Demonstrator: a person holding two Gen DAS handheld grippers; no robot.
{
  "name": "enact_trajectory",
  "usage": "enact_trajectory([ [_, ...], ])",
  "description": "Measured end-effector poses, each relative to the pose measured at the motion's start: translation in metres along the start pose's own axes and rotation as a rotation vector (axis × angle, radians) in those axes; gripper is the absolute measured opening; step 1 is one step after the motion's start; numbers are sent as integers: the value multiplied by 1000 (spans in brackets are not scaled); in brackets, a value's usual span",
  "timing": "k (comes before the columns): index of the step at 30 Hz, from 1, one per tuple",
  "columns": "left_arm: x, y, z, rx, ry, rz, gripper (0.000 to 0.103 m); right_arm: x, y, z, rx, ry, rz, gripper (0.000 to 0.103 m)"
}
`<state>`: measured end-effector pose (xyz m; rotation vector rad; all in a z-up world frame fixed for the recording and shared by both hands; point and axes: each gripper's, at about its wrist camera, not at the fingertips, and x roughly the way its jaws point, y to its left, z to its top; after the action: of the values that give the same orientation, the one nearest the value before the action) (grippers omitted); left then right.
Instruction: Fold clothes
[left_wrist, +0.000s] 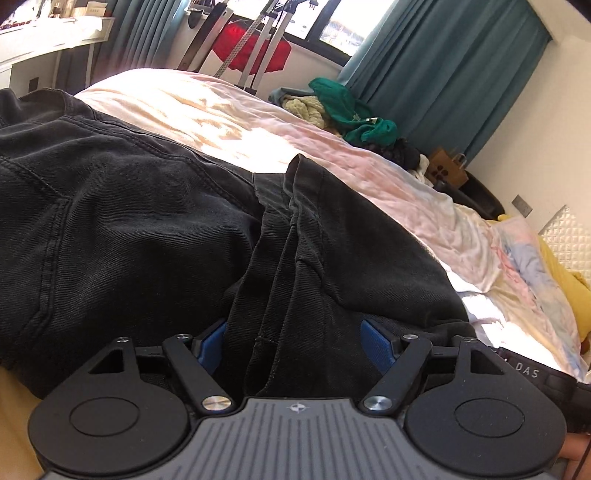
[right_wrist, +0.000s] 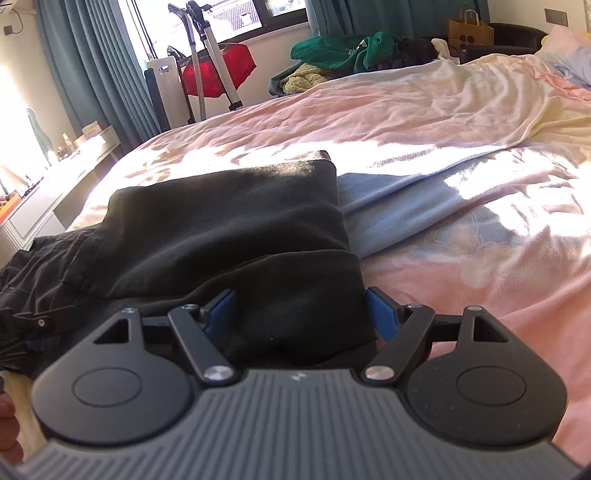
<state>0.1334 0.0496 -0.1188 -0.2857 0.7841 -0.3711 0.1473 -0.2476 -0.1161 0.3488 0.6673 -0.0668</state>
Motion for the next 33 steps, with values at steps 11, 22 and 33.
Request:
enact_trajectory([
  [11, -2, -14, 0, 91, -94, 65, 15, -2, 5, -1, -34, -31, -6, 79],
  [22, -43, -2, 10, -17, -175, 114, 13, -13, 17, 5, -62, -138, 104, 77],
  [33, -21, -2, -2, 53, -104, 216, 21, -14, 15, 6, -35, -186, 116, 78],
])
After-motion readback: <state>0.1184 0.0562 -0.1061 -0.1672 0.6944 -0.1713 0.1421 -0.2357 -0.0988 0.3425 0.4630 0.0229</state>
